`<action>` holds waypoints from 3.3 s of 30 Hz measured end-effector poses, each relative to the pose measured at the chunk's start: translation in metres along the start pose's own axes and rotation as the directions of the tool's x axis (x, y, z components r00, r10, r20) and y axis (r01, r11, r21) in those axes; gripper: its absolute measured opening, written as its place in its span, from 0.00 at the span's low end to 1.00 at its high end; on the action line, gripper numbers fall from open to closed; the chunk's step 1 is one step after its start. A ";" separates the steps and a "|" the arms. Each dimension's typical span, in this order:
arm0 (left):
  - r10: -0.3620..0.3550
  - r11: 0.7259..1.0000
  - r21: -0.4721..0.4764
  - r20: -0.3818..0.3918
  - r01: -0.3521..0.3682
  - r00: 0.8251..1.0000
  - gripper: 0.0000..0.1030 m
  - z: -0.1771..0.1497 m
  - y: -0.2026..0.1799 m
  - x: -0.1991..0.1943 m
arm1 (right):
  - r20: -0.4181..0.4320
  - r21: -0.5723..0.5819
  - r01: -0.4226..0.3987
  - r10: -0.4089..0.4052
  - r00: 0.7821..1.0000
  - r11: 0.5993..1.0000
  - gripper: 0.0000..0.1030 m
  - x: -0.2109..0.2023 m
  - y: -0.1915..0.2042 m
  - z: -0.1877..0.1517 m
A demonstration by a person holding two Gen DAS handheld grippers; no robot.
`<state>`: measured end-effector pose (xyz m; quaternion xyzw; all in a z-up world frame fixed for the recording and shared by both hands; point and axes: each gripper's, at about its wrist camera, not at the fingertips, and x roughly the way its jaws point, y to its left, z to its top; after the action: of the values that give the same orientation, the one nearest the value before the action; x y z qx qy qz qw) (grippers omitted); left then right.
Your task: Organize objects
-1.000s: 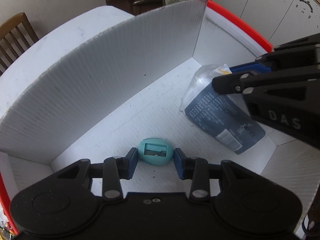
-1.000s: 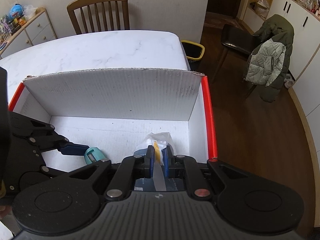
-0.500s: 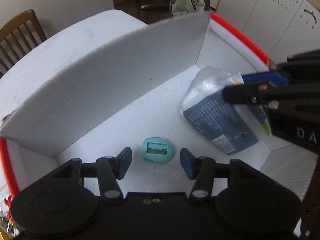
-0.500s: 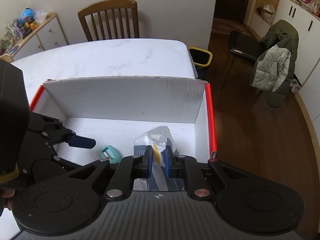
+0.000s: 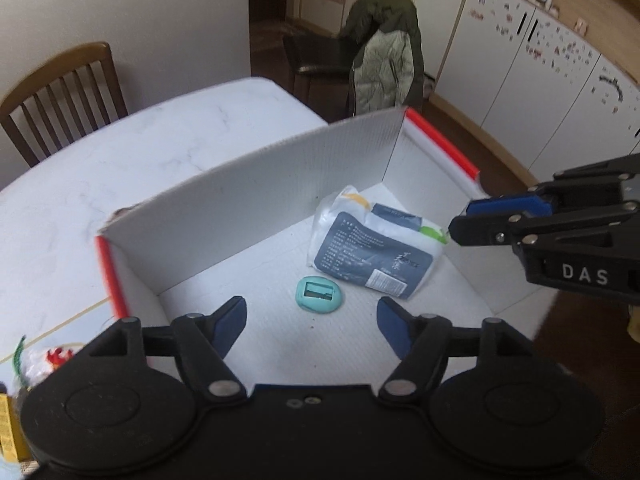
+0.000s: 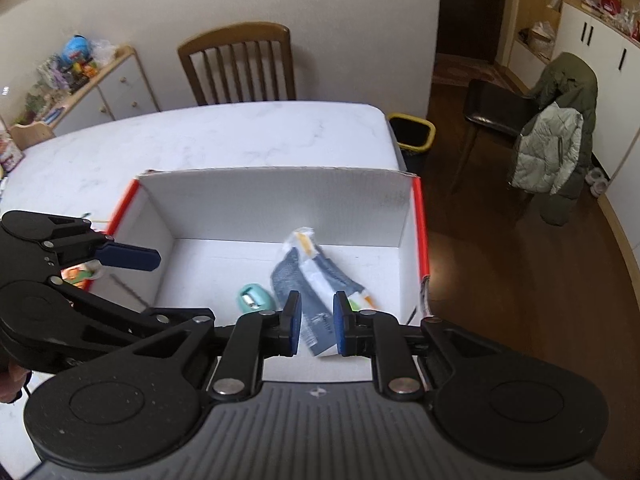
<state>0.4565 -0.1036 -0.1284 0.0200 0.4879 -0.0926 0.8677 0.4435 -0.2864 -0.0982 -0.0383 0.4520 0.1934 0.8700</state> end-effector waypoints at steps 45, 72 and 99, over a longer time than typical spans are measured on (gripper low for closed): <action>0.143 0.986 -0.129 0.306 -0.108 0.941 0.99 -0.131 0.147 -0.190 | 0.256 0.023 -0.109 0.100 0.962 0.994 0.75 -0.096 0.211 -0.060; 0.227 0.938 -0.315 0.236 -0.147 0.945 1.00 -0.197 0.311 -0.143 | 0.136 -0.058 0.018 -0.010 0.991 0.998 0.83 -0.009 0.309 -0.055; 0.204 0.947 -0.278 0.136 -0.161 0.970 0.58 -0.211 0.342 -0.065 | -0.043 -0.064 0.022 -0.025 0.999 0.998 0.83 0.118 0.319 -0.022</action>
<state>0.3073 0.2678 -0.2020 -0.0586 0.4195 0.0530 0.9043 0.3693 0.0377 -0.1715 -0.0755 0.4643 0.1965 0.8603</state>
